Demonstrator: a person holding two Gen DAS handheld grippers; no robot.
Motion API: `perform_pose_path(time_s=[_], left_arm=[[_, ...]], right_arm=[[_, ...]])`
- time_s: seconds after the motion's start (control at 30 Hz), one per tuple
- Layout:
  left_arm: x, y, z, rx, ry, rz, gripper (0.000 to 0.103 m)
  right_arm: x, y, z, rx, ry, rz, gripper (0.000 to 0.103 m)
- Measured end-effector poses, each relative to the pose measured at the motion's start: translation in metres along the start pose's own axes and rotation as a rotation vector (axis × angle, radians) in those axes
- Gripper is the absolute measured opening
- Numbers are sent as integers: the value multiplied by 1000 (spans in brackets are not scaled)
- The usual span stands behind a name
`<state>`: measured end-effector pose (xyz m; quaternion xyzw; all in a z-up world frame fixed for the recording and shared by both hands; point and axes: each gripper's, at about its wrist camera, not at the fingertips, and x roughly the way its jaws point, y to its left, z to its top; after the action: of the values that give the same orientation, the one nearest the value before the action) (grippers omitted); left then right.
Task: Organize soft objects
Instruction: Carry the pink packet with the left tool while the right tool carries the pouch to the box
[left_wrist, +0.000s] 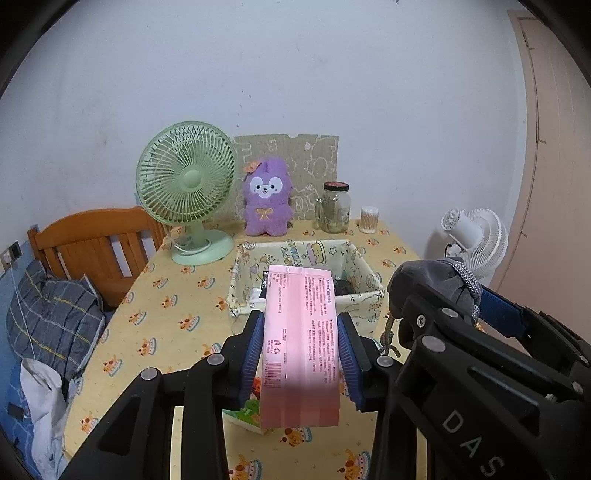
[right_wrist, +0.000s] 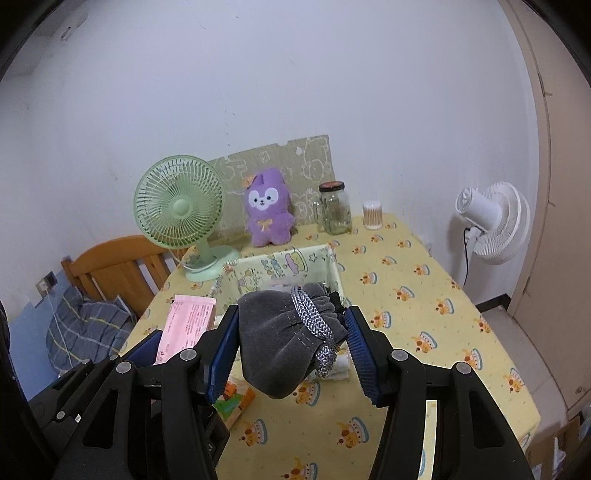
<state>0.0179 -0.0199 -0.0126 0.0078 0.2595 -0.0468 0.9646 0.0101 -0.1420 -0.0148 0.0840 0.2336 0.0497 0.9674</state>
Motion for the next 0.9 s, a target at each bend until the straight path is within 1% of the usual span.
perform_pose_path(time_s=[0.43, 0.77, 0.9], left_arm=[[9, 1, 14, 20, -19, 8, 41], [29, 3, 26, 28, -19, 13, 41], [41, 4, 32, 27, -19, 22, 41]], right_arm=[[10, 3, 12, -6, -4, -12, 60], [34, 4, 26, -24, 2, -15, 60], [48, 5, 32, -27, 14, -3, 60]])
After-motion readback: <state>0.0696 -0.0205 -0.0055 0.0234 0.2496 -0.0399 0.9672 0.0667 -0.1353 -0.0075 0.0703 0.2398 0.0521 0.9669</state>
